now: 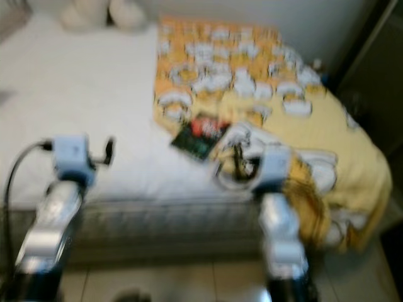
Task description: Clean up the room
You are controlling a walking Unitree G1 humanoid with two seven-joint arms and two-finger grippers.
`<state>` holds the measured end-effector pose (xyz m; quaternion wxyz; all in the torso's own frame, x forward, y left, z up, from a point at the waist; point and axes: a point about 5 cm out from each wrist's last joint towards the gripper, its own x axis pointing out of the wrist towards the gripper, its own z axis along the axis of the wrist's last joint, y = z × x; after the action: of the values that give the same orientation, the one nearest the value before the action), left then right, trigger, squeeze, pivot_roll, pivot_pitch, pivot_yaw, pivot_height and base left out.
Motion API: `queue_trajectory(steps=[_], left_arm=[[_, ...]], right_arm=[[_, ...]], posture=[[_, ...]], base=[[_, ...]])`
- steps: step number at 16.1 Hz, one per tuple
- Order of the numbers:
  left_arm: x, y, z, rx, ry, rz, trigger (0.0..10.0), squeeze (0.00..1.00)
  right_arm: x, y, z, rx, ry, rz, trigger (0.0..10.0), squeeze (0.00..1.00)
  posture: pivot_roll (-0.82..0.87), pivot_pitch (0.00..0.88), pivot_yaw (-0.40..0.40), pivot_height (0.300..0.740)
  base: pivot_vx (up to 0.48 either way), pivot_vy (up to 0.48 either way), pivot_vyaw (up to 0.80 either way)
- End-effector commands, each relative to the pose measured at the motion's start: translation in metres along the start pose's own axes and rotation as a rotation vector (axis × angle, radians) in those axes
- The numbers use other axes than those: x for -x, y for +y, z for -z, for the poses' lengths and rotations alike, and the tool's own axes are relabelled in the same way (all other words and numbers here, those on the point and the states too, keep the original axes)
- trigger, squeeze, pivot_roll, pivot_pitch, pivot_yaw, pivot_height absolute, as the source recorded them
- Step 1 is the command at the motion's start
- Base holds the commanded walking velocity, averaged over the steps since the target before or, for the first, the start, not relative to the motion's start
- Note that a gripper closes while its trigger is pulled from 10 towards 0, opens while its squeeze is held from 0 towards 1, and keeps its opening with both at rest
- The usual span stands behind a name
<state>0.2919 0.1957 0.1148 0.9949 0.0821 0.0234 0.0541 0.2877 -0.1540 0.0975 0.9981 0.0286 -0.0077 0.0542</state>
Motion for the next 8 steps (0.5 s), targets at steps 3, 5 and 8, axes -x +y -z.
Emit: queue_trajectory(steps=[3,5,8], left_arm=[[-0.004,-0.014,-0.002,0.011,-0.003,0.048,10.0,0.00],[-0.005,-0.017,-0.009,0.019,-0.040,0.076,10.0,0.00],[-0.005,-0.022,-0.019,0.028,-0.100,0.125,10.0,0.00]], right_arm=[[-0.003,-0.009,-0.004,0.009,0.004,0.017,10.0,0.00],[-0.006,-0.009,-0.005,0.009,0.004,0.010,10.0,0.00],[-0.008,-0.009,-0.005,0.007,0.006,0.009,10.0,0.00]], posture=[[0.02,0.000,-0.034,0.710],[0.02,0.000,-0.035,0.710],[0.03,0.000,-0.037,0.710]], base=[[0.000,-0.092,0.00],[0.000,0.000,0.00],[0.256,0.000,0.00]])
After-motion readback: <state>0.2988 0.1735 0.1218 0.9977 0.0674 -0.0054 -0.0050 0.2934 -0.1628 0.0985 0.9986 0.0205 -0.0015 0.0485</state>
